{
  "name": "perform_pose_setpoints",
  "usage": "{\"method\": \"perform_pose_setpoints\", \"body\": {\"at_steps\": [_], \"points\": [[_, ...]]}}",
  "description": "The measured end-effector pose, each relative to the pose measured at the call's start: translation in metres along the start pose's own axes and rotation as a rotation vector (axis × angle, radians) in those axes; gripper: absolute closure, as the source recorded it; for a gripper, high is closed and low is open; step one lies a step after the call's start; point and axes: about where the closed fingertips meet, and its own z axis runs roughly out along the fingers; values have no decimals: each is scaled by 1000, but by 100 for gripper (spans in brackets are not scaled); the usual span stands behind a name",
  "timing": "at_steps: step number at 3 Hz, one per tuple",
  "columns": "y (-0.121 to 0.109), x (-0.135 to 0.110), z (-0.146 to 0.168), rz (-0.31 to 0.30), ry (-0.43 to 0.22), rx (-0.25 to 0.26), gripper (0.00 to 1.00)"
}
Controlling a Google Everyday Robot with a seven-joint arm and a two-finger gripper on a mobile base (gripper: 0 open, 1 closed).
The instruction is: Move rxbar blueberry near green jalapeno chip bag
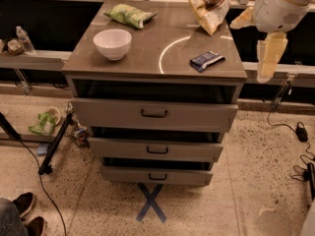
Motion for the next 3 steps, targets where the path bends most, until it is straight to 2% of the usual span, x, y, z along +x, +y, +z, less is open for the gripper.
{"method": "perform_pose_setpoints", "body": {"at_steps": [1,2,3], "points": [[-12,0,-14,-24,0,69,0],[-19,-1,-11,-23,-3,87,0],[-43,-7,3,-98,31,90,0]]}}
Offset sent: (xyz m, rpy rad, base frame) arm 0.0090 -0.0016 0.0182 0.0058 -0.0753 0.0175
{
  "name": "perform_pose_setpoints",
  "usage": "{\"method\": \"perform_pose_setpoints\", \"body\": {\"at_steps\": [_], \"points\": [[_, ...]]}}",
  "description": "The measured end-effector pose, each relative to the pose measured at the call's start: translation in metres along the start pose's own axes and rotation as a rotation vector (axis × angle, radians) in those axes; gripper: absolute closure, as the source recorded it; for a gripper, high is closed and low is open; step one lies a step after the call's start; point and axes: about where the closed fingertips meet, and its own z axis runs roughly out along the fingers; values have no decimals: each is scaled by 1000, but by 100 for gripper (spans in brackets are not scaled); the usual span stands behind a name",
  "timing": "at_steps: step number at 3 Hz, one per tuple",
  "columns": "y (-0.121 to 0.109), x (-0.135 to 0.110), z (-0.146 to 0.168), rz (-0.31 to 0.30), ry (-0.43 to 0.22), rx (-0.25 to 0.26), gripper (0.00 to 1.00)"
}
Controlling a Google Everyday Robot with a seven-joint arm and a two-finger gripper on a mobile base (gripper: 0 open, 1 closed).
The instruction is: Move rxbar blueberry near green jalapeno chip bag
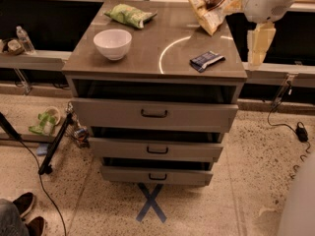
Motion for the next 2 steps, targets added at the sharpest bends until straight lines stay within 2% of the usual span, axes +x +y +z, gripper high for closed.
{"method": "perform_pose_setpoints", "body": {"at_steps": [1,2], "points": [[-15,-1,29,-90,7,-36,0],[-29,-3,59,-210,36,-85,0]]}}
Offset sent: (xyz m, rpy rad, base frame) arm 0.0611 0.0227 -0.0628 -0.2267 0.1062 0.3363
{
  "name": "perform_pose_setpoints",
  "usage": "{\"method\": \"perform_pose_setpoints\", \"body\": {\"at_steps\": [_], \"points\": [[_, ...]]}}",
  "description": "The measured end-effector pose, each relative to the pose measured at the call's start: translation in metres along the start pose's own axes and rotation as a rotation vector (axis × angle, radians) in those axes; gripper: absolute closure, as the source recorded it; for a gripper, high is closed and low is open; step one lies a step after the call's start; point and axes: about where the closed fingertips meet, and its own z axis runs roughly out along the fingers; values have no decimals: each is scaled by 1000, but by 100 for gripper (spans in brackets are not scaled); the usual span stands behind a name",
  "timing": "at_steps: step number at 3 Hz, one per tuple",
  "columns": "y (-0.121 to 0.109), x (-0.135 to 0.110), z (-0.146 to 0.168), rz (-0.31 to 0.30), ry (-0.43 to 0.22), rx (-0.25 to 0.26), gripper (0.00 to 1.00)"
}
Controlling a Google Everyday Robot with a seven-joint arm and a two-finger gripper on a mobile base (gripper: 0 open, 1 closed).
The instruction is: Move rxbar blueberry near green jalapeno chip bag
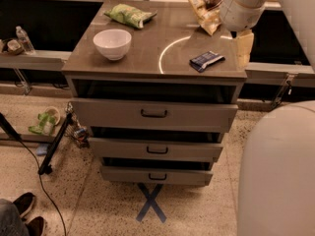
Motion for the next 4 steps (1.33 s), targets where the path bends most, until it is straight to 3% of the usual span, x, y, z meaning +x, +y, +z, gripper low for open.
{"method": "perform_pose_setpoints", "body": {"at_steps": [1,2,3,4], "points": [[-17,2,21,-117,-1,-31,0],[-40,7,35,-188,8,-19,0],[-58,10,51,-224,4,2,0],[-63,18,80,-213,4,-18,0]]}}
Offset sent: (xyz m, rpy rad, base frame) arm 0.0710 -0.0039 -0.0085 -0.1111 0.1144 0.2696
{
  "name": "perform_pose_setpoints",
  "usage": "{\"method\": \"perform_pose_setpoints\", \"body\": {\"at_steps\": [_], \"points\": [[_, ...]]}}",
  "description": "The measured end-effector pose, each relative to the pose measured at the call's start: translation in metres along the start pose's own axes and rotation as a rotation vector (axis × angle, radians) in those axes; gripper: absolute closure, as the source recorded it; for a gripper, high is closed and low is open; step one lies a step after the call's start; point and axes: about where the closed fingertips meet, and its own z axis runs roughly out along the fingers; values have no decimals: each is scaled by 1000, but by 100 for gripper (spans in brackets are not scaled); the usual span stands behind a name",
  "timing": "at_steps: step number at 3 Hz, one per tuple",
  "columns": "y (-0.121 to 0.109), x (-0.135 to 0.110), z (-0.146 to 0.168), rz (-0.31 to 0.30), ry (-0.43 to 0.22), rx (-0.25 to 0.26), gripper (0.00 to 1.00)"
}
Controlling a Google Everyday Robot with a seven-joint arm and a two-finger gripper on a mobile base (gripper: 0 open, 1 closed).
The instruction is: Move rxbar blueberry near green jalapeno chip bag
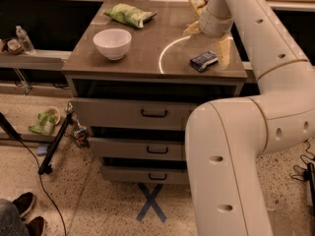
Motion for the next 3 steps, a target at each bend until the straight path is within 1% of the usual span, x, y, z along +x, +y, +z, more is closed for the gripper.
{"method": "perform_pose_setpoints", "body": {"at_steps": [1,2,3], "points": [[3,5,13,20,-1,-16,0],[8,10,20,37,9,-36,18],[9,10,24,40,6,-45,37]]}}
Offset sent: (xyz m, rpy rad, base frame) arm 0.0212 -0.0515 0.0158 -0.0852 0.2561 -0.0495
